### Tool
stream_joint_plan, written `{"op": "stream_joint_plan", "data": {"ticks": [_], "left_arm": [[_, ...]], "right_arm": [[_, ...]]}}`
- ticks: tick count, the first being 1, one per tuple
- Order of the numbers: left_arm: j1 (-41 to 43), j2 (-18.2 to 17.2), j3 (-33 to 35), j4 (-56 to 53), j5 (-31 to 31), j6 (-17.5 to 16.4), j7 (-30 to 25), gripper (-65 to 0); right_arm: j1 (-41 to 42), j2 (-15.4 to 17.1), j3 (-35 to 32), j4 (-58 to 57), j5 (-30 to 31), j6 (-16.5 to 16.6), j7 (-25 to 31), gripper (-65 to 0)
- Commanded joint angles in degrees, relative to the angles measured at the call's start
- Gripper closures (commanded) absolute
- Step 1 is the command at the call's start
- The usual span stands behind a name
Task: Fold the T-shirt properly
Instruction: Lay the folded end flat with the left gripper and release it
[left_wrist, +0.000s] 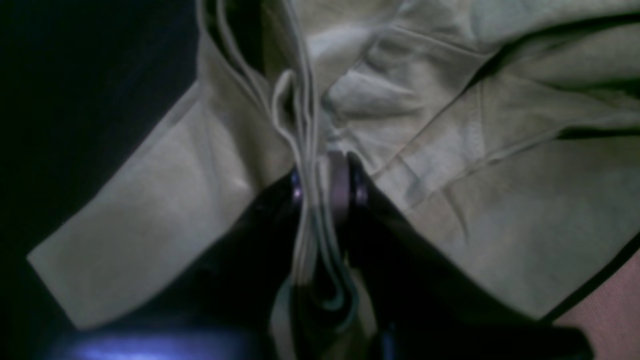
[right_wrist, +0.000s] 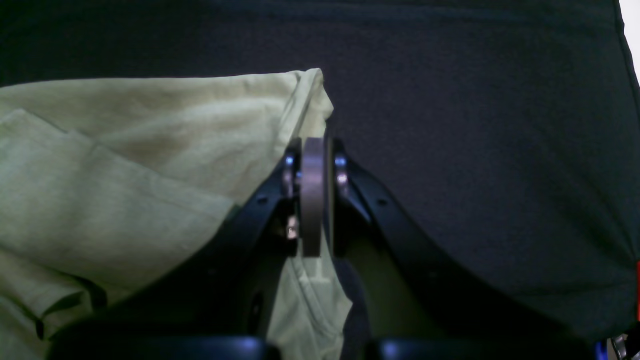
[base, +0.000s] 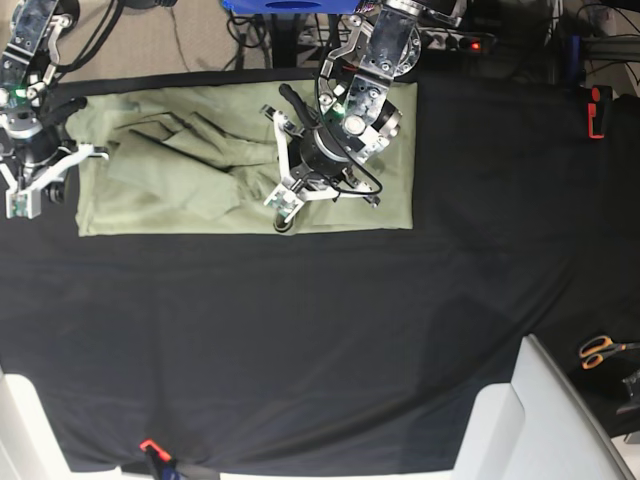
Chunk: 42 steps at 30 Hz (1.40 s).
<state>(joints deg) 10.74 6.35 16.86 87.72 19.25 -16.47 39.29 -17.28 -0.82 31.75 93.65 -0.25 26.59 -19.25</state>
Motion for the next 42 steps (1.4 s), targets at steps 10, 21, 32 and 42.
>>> {"op": "stream_joint_plan", "data": {"ticks": [10, 21, 32, 42], "left_arm": [[-0.5, 0.7, 0.5, 0.9, -0.2, 0.0, -1.0, -29.9], [-5.4, 1.0, 16.2, -4.0, -2.6, -0.2, -0.7, -35.4], [-9.3, -3.0, 4.4, 4.4, -11.3, 0.0, 6.9, 0.0], [2.4, -13.4, -9.5, 12.1, -10.7, 0.0, 3.4, 0.0]], "right_arm": [[0.4, 0.6, 0.1, 1.0, 0.6, 0.0, 1.4, -2.3], [0.4, 0.6, 0.1, 1.0, 0.6, 0.0, 1.4, -2.3], [0.5, 0.6, 0.0, 1.5, 0.6, 0.0, 1.4, -2.3], [4.8, 1.7, 0.9, 0.2, 14.6, 0.1, -11.5, -3.0]]}}
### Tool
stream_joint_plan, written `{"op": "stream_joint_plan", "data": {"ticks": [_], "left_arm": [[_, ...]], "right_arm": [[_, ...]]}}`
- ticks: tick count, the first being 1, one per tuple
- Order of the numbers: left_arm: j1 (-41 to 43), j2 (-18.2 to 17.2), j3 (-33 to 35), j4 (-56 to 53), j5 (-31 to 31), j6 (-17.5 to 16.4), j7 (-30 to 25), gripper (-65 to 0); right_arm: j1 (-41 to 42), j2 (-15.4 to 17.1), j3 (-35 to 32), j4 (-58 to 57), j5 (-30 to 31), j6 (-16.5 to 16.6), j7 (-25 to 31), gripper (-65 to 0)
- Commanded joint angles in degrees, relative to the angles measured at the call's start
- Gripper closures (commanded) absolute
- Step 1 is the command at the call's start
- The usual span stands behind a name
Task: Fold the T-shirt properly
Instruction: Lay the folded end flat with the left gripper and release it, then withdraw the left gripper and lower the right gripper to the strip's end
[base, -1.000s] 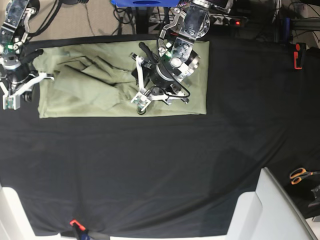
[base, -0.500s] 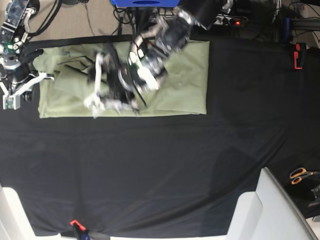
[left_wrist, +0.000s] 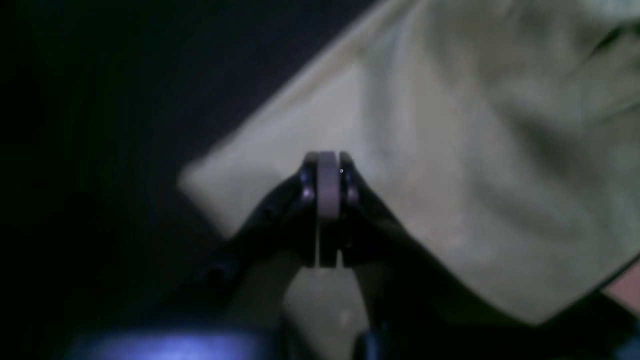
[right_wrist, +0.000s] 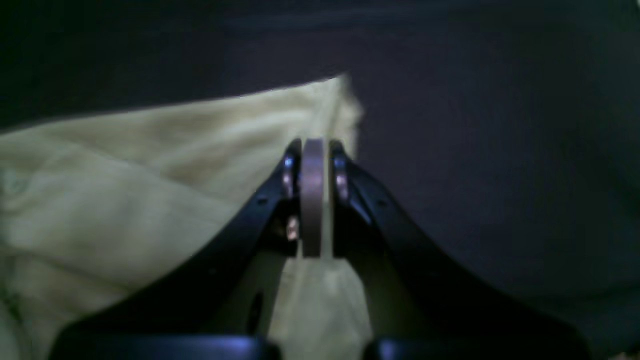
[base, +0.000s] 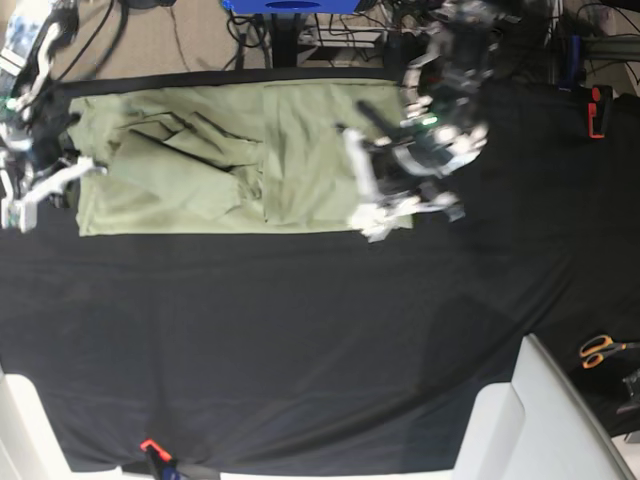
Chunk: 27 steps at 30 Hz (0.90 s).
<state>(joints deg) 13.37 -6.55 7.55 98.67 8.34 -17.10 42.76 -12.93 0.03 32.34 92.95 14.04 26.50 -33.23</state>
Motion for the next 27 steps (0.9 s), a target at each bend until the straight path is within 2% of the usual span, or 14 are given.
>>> {"op": "stream_joint_plan", "data": {"ticks": [1, 3, 6, 7, 9, 10, 12, 14, 16, 17, 20, 27], "left_arm": [[1.4, -1.4, -3.9, 1.2, 0.1, 0.6, -2.5, 0.0], [5.1, -2.4, -10.9, 1.2, 0.1, 0.4, -6.5, 0.0], [9.1, -2.9, -20.7, 0.5, -0.6, -0.3, -11.3, 0.0], [10.1, -3.0, -23.4, 0.3, -1.7, -1.7, -12.5, 0.0], [11.7, -3.5, -29.5, -0.3, -6.3, -6.5, -13.8, 0.0], [12.3, -3.9, -31.9, -0.3, -9.2, -8.9, -13.8, 0.0], [13.0, -4.5, -35.7, -1.1, -14.5, -13.1, -13.6, 0.0], [13.4, -5.4, -38.7, -2.4, -18.3, -15.2, -13.6, 0.0], [13.5, -5.8, -40.1, -3.6, -19.5, -15.2, -13.6, 0.0], [13.5, -5.8, -40.5, -4.0, -19.5, -15.2, -13.6, 0.0], [13.5, -5.8, -41.1, -4.3, -19.5, -15.2, -13.6, 0.0], [13.4, -5.5, -40.8, -4.2, -19.5, -15.2, -13.6, 0.0]], "right_arm": [[2.1, 2.4, 1.8, 0.2, 4.8, 0.2, -2.6, -3.2], [5.2, 4.1, 5.0, -2.4, 12.7, 0.2, -11.1, -5.9], [9.1, 7.0, 9.5, -7.8, 21.6, 0.2, -20.0, -20.6], [9.9, 7.7, 10.7, -9.5, 23.7, 0.2, -21.8, -24.8], [10.6, 9.6, 11.9, -13.1, 28.6, 0.4, -24.2, -30.9], [10.6, 11.2, 11.8, -14.7, 30.9, 1.8, -24.7, -31.5], [10.5, 14.2, 10.0, -18.9, 34.3, 6.8, -25.3, -32.1], [10.7, 17.5, 7.5, -24.4, 36.8, 13.5, -26.6, -32.6], [10.7, 20.2, 5.6, -29.3, 38.8, 13.5, -26.7, -37.2], [10.9, 21.2, 5.0, -31.6, 39.5, 13.5, -26.7, -41.6], [11.4, 22.2, 4.9, -35.2, 39.6, 13.5, -26.7, -51.9], [11.8, 22.4, 4.4, -42.4, 39.5, 13.5, -25.8, -53.7]]}}
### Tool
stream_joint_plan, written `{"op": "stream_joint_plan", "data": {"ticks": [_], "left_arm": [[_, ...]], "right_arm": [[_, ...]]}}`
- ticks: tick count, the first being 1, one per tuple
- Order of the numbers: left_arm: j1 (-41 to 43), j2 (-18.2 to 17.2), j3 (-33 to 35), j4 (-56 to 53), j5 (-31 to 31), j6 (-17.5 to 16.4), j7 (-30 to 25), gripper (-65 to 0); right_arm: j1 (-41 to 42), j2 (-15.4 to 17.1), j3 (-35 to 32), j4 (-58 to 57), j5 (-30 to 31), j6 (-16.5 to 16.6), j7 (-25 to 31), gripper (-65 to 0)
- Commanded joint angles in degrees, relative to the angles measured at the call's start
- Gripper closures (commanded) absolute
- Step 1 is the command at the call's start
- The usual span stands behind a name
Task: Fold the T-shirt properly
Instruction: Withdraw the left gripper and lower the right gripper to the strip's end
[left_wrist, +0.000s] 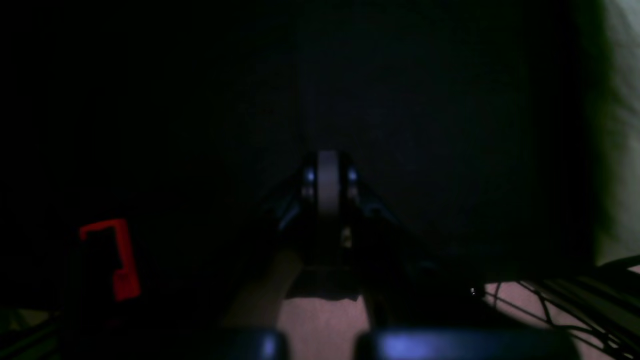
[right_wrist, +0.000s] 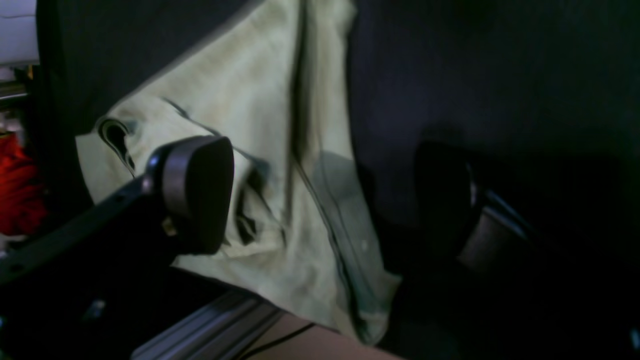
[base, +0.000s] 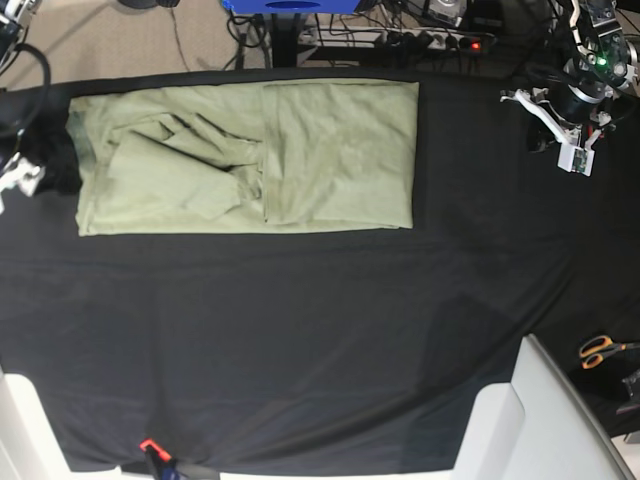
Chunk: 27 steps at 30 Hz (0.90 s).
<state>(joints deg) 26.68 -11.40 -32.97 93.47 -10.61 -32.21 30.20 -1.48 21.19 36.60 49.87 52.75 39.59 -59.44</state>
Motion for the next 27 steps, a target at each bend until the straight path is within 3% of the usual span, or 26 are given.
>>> {"op": "stream_joint_plan", "data": {"ticks": [1, 4, 8, 14, 22, 24, 27], "left_arm": [[0.1, -0.6, -0.3, 0.9, -0.6, -0.1, -1.1, 0.0], [0.2, -0.6, -0.3, 0.9, -0.6, -0.1, -1.1, 0.0], [0.6, -0.6, -0.4, 0.8, -0.6, -0.1, -1.1, 0.0], [0.6, -0.6, -0.3, 0.8, -0.6, -0.1, -1.1, 0.0], [0.3, -0.9, -0.3, -2.2, -0.6, -0.1, -1.3, 0.0], [0.3, -0.9, -0.3, -2.7, -0.6, -0.1, -1.3, 0.0], [0.3, -0.9, -0.3, -3.1, -0.6, -0.1, -1.4, 0.0]], "right_arm": [[0.4, 1.3, 0.1, -0.5, 0.8, 0.4, 1.2, -53.7], [0.2, 1.2, -0.5, -3.8, 0.8, 0.4, 1.6, -53.7], [-0.1, 0.7, -6.3, -4.0, 0.8, 0.4, 1.5, -53.7], [-0.2, -2.7, -11.8, -1.5, 0.9, 0.4, 0.1, -53.6], [-0.9, -4.1, -15.8, 0.4, 0.9, 0.4, 0.2, -53.3], [-0.9, -4.0, -15.7, 0.4, 0.9, 0.4, 0.4, -50.6], [-0.9, -3.7, -15.9, 0.4, 0.9, 0.4, 0.4, -40.1]]}}
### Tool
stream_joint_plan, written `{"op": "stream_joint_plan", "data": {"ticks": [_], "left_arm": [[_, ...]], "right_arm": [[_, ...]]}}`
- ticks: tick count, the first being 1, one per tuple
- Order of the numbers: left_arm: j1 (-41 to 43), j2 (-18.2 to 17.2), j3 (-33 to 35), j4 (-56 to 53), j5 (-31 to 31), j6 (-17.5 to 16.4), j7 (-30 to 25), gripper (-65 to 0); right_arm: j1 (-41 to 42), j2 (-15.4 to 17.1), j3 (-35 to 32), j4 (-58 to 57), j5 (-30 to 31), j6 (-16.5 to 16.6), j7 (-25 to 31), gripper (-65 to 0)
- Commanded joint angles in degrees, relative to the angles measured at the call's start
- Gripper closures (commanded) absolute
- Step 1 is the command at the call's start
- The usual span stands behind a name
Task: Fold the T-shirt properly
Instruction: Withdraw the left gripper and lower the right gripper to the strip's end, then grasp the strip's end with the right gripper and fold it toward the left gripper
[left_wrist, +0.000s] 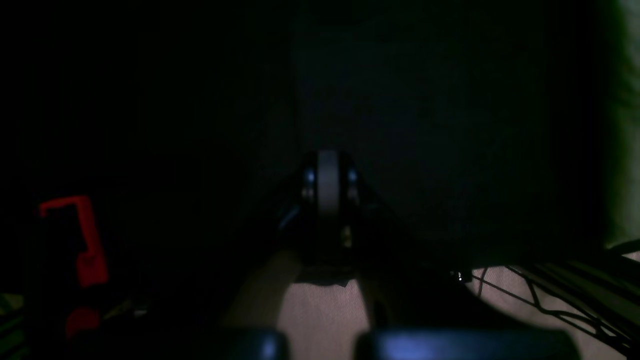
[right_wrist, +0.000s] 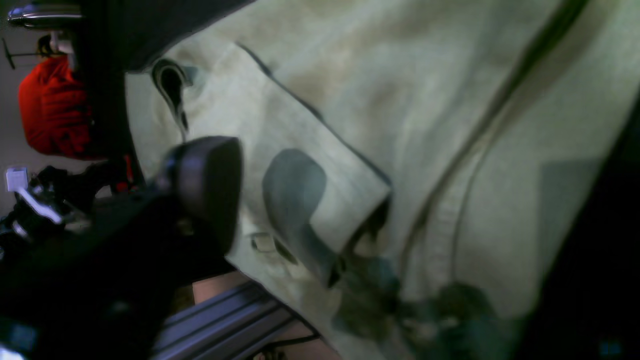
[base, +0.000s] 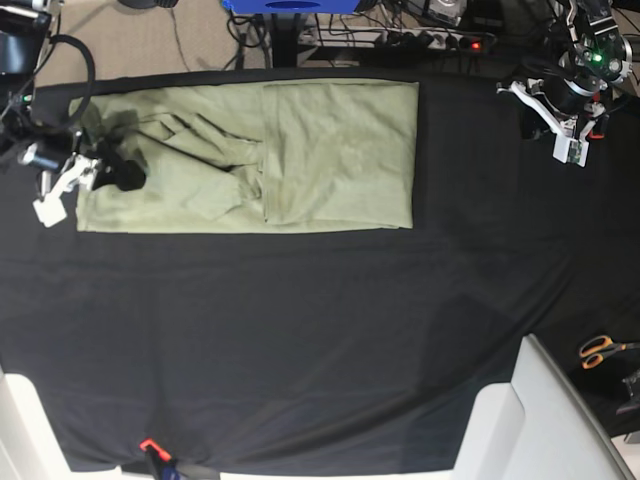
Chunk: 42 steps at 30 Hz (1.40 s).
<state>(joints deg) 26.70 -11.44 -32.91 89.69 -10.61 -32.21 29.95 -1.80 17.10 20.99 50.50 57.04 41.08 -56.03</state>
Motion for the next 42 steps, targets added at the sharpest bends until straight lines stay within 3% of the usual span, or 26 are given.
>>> {"op": "stream_joint_plan", "data": {"ticks": [1, 14, 16, 20, 21, 31, 38, 42], "left_arm": [[0.2, -0.8, -0.4, 0.6, -0.6, -0.1, -1.2, 0.0], [-0.9, -0.8, -0.4, 0.6, -0.6, -0.1, -1.2, 0.0], [-1.0, -0.8, -0.4, 0.6, -0.6, -0.1, -1.2, 0.0], [-1.1, -0.8, -0.4, 0.6, -0.6, -0.1, -1.2, 0.0], [-1.1, -0.8, -0.4, 0.6, -0.6, -0.1, -1.2, 0.0], [-1.1, -0.8, -0.5, 0.6, -0.6, -0.1, -1.2, 0.0], [-1.1, -0.7, -0.5, 0.6, -0.6, -0.1, -1.2, 0.0], [-1.1, -0.7, -0.5, 0.6, -0.6, -0.1, -1.2, 0.0]], "right_arm": [[-0.6, 0.4, -0.4, -0.3, -3.4, -1.1, -3.2, -36.8], [-1.0, 0.4, -0.5, -0.3, -3.5, -1.1, -3.0, -34.8], [-0.8, 0.5, -0.5, -0.3, -3.5, -1.1, -3.0, -29.0], [0.4, 0.5, -0.6, -0.3, -4.3, -1.1, -3.2, -2.3], [1.0, 0.5, -0.2, -0.3, -5.1, -1.1, -3.4, 0.0], [5.1, 2.0, 0.1, 0.1, -14.4, -1.5, -3.0, -0.3], [1.5, 1.7, -0.5, 14.2, -14.8, -18.5, -2.9, -0.3], [-0.9, 1.6, -0.6, 23.1, -14.8, -32.0, -2.9, -0.3]]}}
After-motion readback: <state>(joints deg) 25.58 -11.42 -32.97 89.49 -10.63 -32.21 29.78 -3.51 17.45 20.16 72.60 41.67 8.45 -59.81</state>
